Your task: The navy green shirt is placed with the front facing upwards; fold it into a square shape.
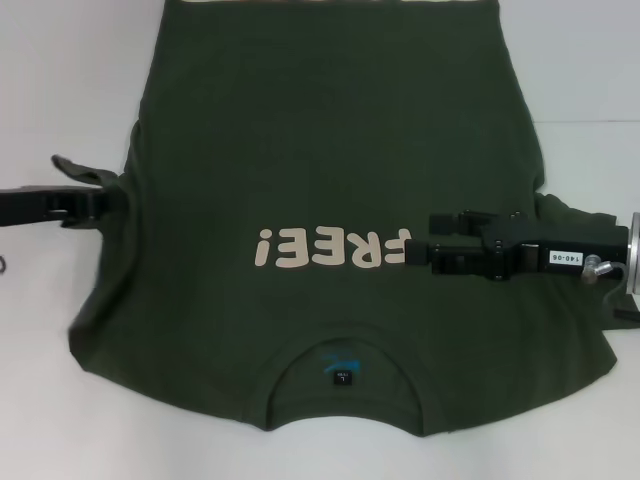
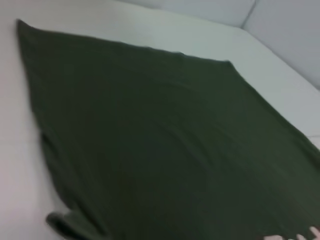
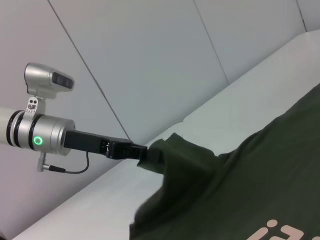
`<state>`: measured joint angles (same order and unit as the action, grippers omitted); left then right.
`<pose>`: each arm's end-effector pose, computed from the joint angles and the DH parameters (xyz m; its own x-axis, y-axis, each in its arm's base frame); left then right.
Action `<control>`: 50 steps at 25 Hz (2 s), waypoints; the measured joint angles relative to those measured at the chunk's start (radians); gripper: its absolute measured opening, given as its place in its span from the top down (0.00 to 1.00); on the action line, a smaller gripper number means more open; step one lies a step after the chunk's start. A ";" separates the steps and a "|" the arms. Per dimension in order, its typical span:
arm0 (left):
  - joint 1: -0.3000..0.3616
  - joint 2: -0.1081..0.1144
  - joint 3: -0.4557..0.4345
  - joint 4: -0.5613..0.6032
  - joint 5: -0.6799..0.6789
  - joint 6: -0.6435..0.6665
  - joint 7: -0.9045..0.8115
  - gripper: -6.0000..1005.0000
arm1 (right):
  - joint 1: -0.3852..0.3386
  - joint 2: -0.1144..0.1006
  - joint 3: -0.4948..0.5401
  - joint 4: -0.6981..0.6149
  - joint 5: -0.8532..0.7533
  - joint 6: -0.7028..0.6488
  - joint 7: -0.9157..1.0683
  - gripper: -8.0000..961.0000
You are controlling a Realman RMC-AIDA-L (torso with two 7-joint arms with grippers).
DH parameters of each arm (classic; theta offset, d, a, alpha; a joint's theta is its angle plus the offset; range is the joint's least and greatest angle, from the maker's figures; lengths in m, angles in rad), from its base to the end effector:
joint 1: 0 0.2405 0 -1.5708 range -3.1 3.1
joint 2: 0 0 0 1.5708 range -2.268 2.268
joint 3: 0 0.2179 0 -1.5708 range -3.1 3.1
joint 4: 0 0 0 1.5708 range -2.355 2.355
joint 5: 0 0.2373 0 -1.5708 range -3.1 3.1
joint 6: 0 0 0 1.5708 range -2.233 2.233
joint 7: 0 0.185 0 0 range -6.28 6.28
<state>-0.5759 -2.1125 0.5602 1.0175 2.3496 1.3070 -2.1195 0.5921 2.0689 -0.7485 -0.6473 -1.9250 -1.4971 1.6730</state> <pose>-0.2669 0.4138 0.0664 0.5254 0.6718 0.5221 0.8504 -0.3946 -0.3481 0.2065 0.3739 -0.0166 0.6537 -0.5213 -0.5486 -0.6300 -0.7765 -0.0129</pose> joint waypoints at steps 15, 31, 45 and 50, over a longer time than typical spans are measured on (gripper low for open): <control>-0.062 -0.048 0.032 -0.221 -0.207 -0.123 0.019 0.98 | -0.002 0.001 -0.004 0.004 0.000 0.000 -0.013 0.07; -0.039 -0.051 0.112 -0.248 -0.279 -0.122 0.163 0.36 | -0.011 -0.001 0.012 0.014 0.001 -0.016 -0.008 0.07; 0.054 -0.057 0.174 -0.297 -0.515 0.280 0.654 0.17 | -0.029 -0.085 0.095 0.001 -0.019 0.002 0.215 0.07; 0.056 -0.054 0.280 -0.289 -0.463 0.274 0.757 0.17 | -0.040 -0.136 0.100 0.000 -0.084 0.057 0.365 0.07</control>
<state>-0.5201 -2.1667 0.8400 0.7284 1.8863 1.5807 -1.3628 0.5519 1.9328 -0.6489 -0.6471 -2.0090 -1.4405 2.0382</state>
